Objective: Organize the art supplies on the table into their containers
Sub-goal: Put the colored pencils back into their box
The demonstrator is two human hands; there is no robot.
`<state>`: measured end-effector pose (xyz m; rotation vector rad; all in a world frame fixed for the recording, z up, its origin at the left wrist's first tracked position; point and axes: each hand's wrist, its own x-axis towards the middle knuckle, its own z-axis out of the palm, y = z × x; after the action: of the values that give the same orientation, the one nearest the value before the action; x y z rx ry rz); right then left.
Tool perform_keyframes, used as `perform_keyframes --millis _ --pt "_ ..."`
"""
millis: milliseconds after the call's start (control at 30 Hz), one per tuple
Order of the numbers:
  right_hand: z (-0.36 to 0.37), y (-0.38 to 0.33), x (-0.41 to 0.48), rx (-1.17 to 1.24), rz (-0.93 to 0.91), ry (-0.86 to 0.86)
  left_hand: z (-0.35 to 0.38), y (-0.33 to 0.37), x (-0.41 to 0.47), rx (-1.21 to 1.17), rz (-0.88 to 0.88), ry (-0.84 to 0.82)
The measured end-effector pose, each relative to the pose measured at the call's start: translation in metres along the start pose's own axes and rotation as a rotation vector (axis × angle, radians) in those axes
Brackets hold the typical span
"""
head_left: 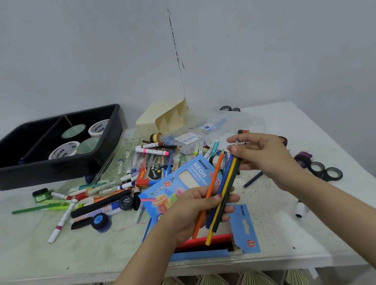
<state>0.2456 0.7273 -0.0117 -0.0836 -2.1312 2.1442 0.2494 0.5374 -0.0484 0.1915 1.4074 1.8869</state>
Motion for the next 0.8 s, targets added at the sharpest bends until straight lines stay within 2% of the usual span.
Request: perform_keyframes --millis 367,800 --pt "0.021 -0.001 -0.02 0.062 0.048 -0.038 -0.004 0.006 -0.009 0.047 0.002 -0.026" --pt "0.052 -0.015 -0.042 0.088 0.106 -0.023 -0.024 0.017 -0.037 0.083 -0.098 -0.247"
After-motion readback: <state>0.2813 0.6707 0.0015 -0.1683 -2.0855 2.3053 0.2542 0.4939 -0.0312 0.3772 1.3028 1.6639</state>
